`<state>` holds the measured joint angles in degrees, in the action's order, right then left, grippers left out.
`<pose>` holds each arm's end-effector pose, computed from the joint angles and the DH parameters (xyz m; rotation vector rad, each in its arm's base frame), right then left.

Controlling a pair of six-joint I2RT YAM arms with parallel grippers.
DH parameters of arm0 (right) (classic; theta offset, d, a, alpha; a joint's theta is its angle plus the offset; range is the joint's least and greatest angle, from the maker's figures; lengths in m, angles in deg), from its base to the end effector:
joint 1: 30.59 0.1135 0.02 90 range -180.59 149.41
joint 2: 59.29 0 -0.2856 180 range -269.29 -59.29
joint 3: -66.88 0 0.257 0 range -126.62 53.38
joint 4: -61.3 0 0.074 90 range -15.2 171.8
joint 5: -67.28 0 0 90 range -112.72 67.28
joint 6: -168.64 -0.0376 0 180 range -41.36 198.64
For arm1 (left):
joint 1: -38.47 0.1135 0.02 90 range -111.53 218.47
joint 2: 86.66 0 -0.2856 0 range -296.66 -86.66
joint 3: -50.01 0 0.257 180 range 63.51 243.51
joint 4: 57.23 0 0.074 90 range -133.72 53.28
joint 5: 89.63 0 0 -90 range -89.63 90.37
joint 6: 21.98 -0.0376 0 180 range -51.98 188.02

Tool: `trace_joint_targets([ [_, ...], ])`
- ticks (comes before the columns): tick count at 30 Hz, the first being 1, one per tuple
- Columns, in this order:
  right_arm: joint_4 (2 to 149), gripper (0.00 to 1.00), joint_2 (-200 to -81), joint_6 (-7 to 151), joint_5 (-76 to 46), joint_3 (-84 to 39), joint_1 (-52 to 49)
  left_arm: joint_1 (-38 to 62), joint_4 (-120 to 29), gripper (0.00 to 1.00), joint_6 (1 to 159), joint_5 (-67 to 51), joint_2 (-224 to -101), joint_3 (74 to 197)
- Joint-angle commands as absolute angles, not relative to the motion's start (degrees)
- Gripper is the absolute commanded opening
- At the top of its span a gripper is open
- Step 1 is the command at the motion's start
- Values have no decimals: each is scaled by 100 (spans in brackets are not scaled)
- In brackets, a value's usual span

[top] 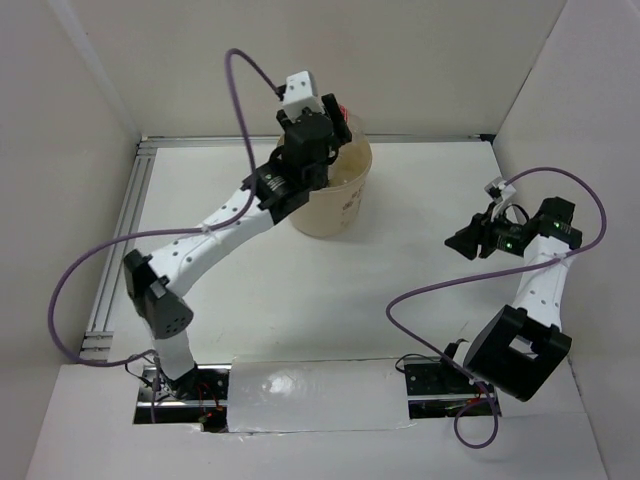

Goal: Put the plastic bottles in the bin

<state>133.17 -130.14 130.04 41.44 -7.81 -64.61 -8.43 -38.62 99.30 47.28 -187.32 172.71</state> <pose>0.1984 -0.0931 0.3167 -0.5526 1.9754 0.6698 0.3006 -0.2810 0.4966 -0.4507 1.4813 -0.4679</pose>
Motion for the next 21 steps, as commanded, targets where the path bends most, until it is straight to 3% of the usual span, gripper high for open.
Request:
trace_joint_targets([
  [1, 13799, 58, -12891, 13550, 4047, -683, -6487, -715, -3925, 32, 9219, 5161, -19342, 17697],
  [3, 13799, 64, -12821, 13550, 3994, -682, -6487, -592, -3679, 41, 9358, 5161, -19484, 17767],
  [4, 13799, 66, -12820, 13550, 3933, -682, -6487, -592, -3582, 60, 9411, 5030, -19555, 17820],
  [6, 13852, 73, -12750, 13550, 3872, -682, -6487, -435, -3311, 82, 9621, 4715, -19555, 17820],
  [7, 13800, 76, -12750, 13455, 3871, -630, -6487, -434, -3257, 100, 9623, 4565, -19555, 17899],
  [10, 13720, 96, -12697, 13313, 3757, -630, -6487, -381, -3204, 100, 9570, 4150, -19476, 18031],
  [15, 13511, 100, -12592, 12851, 3564, -630, -6487, -451, -3362, 100, 9350, 3239, -18635, 17602],
  [19, 12633, 100, -12337, 11445, 2994, -515, -6487, -513, -3686, 100, 9132, 1964, -17194, 16014],
  [21, 12166, 100, -12153, 10881, 2580, -515, -6487, -513, -4106, 100, 8973, 1263, -16131, 14635],
])
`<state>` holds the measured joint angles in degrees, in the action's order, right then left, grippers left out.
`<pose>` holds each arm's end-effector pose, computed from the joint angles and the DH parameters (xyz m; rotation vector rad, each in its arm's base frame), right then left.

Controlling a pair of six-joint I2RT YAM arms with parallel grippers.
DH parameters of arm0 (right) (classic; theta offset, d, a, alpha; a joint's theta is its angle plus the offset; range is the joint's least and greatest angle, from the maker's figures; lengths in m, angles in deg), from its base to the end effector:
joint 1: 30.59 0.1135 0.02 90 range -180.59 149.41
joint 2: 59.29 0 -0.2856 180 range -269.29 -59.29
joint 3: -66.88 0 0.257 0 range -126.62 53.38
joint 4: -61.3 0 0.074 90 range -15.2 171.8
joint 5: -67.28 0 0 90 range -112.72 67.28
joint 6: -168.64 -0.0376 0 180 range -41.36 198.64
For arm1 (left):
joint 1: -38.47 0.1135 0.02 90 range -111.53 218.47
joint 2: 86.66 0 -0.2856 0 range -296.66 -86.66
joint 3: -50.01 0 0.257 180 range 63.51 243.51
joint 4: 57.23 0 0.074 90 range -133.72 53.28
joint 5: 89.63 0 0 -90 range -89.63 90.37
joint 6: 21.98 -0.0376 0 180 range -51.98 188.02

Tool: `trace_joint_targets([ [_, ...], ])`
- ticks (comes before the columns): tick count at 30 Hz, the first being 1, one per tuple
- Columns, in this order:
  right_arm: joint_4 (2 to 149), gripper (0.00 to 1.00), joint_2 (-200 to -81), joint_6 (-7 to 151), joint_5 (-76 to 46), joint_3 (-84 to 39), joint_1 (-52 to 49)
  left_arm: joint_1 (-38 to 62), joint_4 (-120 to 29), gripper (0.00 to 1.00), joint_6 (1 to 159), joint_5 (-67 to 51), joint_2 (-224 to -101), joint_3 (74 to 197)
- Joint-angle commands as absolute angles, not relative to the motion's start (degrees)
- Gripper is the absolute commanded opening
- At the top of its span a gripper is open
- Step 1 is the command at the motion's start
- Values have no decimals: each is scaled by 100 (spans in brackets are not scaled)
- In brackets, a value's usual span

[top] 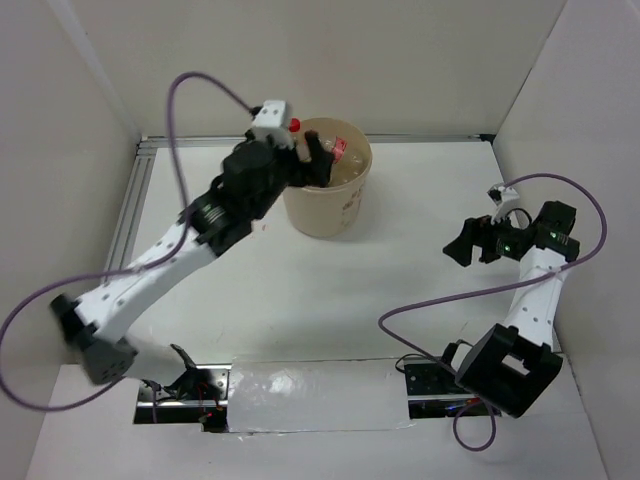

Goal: Put the plastic bottles in the bin

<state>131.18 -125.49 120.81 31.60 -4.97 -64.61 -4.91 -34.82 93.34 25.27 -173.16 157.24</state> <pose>0.1847 -0.0878 0.3137 -0.4070 2.1399 0.5682 0.2660 -0.2296 0.4864 -0.0872 1.6260 -0.5822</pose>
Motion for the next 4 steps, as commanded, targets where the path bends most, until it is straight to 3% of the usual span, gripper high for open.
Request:
trace_joint_targets([
  [1, 12086, 100, -12082, 10879, 2518, -515, -6487, -513, -4213, 100, 8920, 1145, -15797, 14195],
  [4, 11482, 100, -11863, 10276, 2368, -349, -6487, -382, -4145, 100, 8920, 977, -14715, 12848],
])
